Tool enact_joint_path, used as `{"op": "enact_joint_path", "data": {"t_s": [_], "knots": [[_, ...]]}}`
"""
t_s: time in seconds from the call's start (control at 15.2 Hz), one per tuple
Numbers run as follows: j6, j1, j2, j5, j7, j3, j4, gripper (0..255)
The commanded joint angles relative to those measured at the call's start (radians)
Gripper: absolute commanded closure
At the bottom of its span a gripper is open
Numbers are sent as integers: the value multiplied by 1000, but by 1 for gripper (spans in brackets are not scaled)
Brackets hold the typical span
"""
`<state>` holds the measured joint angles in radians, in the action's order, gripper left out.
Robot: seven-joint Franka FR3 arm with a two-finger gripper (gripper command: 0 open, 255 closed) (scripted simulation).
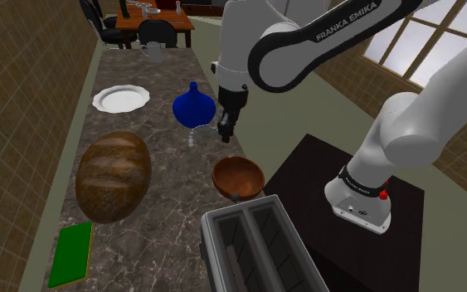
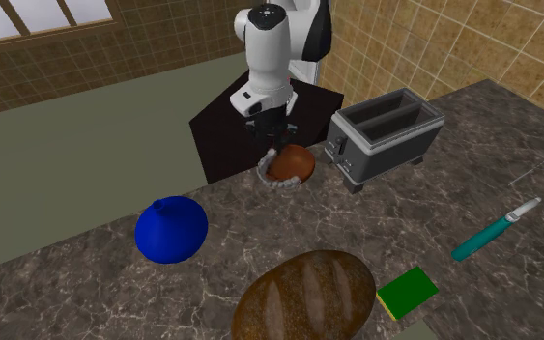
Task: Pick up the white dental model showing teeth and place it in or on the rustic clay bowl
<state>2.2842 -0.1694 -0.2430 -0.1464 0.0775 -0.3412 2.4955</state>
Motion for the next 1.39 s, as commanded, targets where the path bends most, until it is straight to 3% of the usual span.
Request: {"op": "enact_joint_path", "data": {"t_s": [0.0, 0.53, 1.32], "knots": [[-6, -21, -81, -35, -5, -2, 73, 255], [-113, -147, -424, -152, 29, -15, 305, 255], [114, -150, -282, -184, 21, -58, 391, 255]]}}
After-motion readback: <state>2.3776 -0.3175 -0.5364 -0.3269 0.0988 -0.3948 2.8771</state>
